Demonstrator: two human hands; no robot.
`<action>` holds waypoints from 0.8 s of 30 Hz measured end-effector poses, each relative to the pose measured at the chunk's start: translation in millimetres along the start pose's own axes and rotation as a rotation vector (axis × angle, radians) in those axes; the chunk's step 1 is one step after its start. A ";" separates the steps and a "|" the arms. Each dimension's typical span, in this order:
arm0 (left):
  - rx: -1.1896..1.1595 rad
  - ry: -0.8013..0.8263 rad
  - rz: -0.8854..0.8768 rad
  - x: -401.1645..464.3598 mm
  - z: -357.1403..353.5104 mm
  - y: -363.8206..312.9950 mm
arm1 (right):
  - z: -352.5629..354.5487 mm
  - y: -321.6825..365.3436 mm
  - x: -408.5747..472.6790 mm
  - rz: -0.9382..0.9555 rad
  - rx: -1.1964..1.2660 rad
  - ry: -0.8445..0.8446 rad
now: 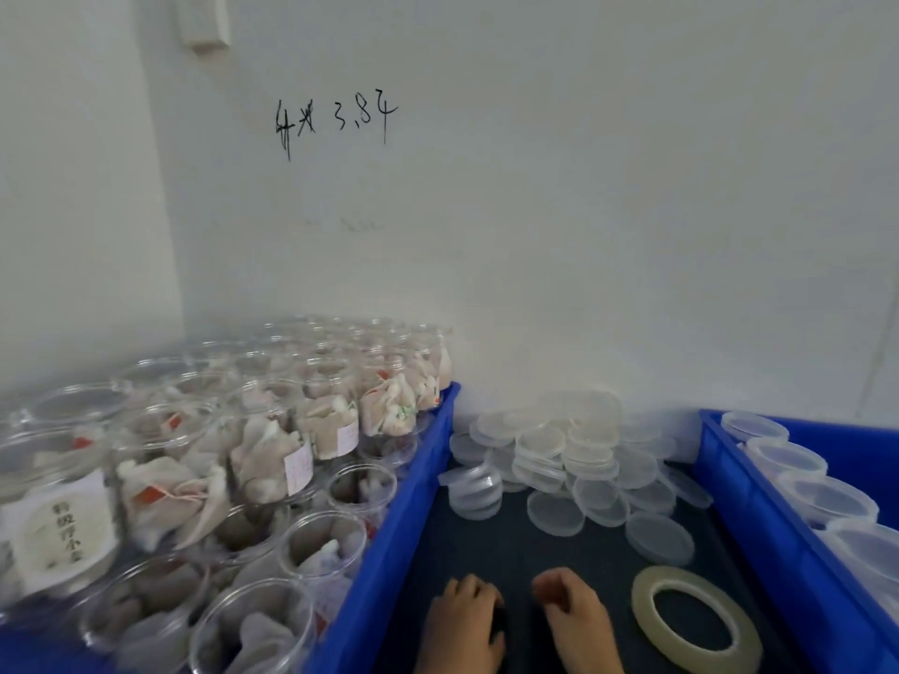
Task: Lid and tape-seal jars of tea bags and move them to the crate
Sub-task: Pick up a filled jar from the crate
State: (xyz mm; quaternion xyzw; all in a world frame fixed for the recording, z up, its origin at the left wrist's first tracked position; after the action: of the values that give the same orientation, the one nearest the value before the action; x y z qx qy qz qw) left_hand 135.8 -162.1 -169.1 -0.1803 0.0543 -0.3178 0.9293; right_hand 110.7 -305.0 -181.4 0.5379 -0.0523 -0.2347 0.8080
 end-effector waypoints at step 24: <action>-0.671 -1.104 0.258 14.9 137.6 26.9 | -54.9 176.7 34.9 0.206 0.207 0.218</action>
State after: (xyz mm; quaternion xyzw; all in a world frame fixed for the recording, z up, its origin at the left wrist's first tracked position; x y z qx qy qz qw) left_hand 192.6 -110.2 -50.9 -0.5888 -0.3132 -0.0304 0.7445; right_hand 217.1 -218.9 -52.2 0.6322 -0.0434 -0.0844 0.7690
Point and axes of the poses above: each hand's wrist, its own x-axis towards the middle knuckle, its own z-axis out of the back of the hand, y = z × x, the point moved 4 cm from there along x, towards the middle knuckle, and after that the axes turned 12 degrees about -z, right-handed, at the moved point
